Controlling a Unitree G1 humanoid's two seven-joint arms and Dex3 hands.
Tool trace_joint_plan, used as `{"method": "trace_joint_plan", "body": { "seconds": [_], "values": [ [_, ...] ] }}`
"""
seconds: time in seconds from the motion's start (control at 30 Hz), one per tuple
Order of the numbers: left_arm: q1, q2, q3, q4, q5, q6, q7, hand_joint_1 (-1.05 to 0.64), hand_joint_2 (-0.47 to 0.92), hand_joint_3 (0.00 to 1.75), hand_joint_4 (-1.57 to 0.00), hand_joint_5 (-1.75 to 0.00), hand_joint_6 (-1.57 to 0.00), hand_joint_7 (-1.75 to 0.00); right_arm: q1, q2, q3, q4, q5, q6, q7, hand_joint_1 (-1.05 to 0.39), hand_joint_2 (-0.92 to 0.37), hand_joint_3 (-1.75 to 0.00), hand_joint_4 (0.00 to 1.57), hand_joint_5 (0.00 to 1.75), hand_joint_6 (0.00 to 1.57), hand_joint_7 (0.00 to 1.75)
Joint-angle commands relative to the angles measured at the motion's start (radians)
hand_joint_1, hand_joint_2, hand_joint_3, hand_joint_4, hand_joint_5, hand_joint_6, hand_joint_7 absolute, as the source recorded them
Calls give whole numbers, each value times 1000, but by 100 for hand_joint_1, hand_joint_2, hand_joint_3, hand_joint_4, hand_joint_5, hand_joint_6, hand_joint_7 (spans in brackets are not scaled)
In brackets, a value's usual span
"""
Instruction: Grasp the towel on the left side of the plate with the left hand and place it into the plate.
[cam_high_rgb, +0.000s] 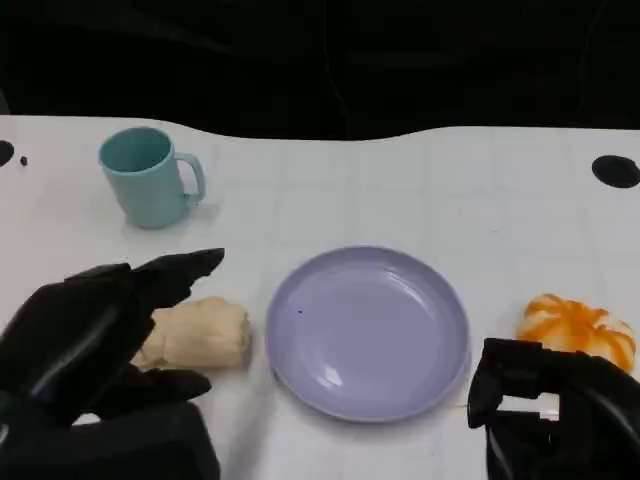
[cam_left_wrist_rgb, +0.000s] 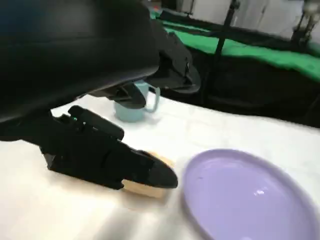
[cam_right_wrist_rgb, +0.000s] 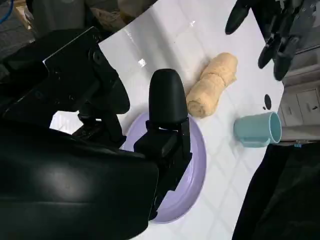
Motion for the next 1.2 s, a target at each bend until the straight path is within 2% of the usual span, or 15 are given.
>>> {"method": "trace_joint_plan", "body": {
  "seconds": [0.03, 0.3, 0.43, 0.73, 0.93, 0.97, 1.0, 1.03, 1.07, 1.1, 1.17, 1.2],
  "values": [
    [-66, -6, -80, 85, 154, 34, -53, -63, 91, 3, -27, -20, -29, 0, 4, -10, -7, -18, 2, 5, -2, 5, -46, -146, 81, 175, 67, 161],
    [-168, -49, -162, 273, 305, 40, -60, -65, 90, 0, -30, -18, -29, 0, 6, -7, -15, -29, 11, 20, -3, 5, -46, -146, 82, 175, 68, 161],
    [-250, -78, -204, 435, 354, 66, -84, -64, 91, 0, -30, -15, -28, 0, 11, -6, -10, -34, 7, 24, -7, 5, -45, -146, 82, 175, 68, 161],
    [-355, -119, -265, 729, 355, 33, 2, -60, 91, 0, -39, -10, -32, -1, 18, -2, -7, -37, 10, 23, -7, 3, -44, -146, 82, 175, 69, 160],
    [-391, -137, -281, 901, 296, -37, 84, -50, 92, 9, -46, -10, -34, -1, 21, -1, -2, -49, 8, 27, -12, 3, -44, -146, 82, 175, 69, 159],
    [-389, -138, -278, 928, 282, -61, 119, -44, 92, 12, -54, -13, -37, -2, 20, -1, -1, -53, 7, 30, -15, 3, -44, -146, 82, 175, 69, 159],
    [-386, -137, -275, 948, 270, -80, 148, -37, 92, 20, -68, -21, -48, -6, 20, -2, 0, -57, 7, 32, -17, 3, -44, -146, 82, 175, 69, 159],
    [-379, -133, -267, 967, 250, -118, 196, -34, 92, 24, -72, -24, -53, -7, 20, -2, 1, -59, 6, 32, -18, 3, -44, -146, 82, 175, 69, 159],
    [-372, -126, -261, 982, 234, -154, 240, -31, 92, 28, -81, -30, -67, -11, 19, -2, 2, -62, 7, 34, -19, 3, -44, -147, 82, 175, 69, 159],
    [-361, -117, -253, 995, 219, -205, 311, -27, 92, 30, -87, -61, -89, -10, 19, -2, 2, -64, 7, 38, -22, 3, -44, -147, 82, 175, 69, 159],
    [-339, -103, -238, 1017, 197, -301, 456, -25, 92, 30, -85, -115, -114, -10, 17, 0, -1, -64, 11, 43, -23, 3, -44, -147, 82, 175, 69, 159],
    [-331, -99, -233, 1027, 193, -334, 518, -25, 92, 34, -80, -148, -115, -33, 16, 0, -2, -63, 11, 44, -23, 3, -44, -147, 82, 175, 69, 159]
  ]
}}
